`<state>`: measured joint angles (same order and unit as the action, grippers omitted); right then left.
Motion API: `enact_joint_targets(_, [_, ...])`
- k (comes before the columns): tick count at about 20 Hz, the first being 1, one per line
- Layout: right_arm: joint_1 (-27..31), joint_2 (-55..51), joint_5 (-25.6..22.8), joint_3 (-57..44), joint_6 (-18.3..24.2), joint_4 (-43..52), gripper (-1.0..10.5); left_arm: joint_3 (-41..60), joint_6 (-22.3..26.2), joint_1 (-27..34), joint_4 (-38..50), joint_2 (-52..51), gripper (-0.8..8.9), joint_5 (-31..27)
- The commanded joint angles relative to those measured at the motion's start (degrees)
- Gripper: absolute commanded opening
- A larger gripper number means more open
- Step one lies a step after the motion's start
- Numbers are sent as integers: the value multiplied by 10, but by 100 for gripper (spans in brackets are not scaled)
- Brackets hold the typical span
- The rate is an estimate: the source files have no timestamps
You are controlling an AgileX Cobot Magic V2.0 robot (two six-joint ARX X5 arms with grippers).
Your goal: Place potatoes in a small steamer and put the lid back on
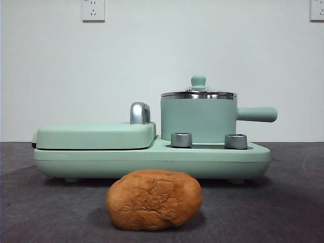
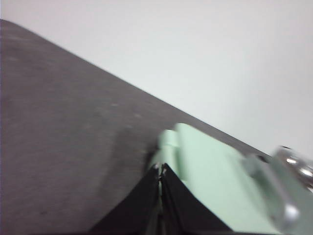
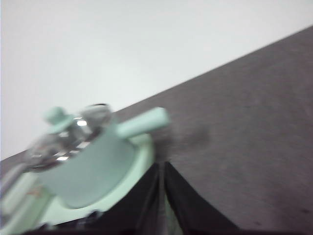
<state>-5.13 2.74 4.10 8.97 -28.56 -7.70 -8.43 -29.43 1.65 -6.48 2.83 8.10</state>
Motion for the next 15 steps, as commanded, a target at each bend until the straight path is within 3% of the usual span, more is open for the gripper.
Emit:
enact_joint_targets(1, [0,22,39,43,20,-22,15,-46,24,1,-33,20,6,36])
enact_joint_targets(8, [0,104,133,159,141,-101,15,-174,172,1,-167,94,6,116])
enact_joint_targets(15, [0,193,188,257,263,-170,15,-278,302,-4,-262,172,6,195])
